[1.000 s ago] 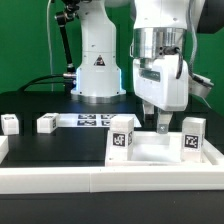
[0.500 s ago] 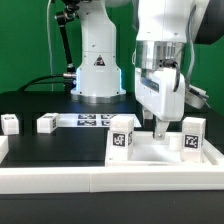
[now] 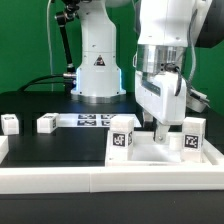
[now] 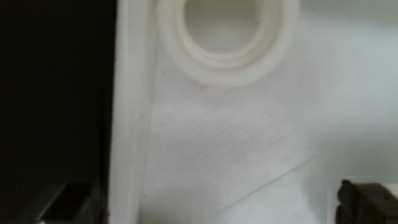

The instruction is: Assemble square table

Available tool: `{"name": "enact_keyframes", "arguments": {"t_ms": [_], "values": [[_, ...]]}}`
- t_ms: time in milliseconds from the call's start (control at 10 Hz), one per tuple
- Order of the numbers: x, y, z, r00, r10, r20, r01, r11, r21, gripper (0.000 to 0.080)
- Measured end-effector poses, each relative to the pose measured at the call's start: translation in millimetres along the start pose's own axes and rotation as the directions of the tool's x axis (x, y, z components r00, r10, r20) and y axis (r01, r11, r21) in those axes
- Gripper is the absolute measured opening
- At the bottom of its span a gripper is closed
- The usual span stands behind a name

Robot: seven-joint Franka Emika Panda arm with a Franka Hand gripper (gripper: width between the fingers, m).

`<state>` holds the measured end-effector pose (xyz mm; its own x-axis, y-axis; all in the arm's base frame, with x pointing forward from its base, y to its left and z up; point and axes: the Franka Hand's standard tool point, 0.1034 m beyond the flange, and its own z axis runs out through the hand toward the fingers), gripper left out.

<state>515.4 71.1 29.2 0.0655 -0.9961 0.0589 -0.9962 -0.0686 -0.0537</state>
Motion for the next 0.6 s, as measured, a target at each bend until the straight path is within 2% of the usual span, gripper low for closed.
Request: {"name": "enact_keyframes", "arguments": {"t_ms": [100,200,600], "values": [[1.8,6.4,3.5,1.000,-0.001,-0.015,0.002,1.000,0.015,0.0649],[3.6,13.8,7.1,1.000,0.004,-0.023,-0.003,1.000,0.020,0.0649],[12.0,21.7,12.7,0.999,0.001,-0.040,0.000,1.000,0.023,0.0649]]}}
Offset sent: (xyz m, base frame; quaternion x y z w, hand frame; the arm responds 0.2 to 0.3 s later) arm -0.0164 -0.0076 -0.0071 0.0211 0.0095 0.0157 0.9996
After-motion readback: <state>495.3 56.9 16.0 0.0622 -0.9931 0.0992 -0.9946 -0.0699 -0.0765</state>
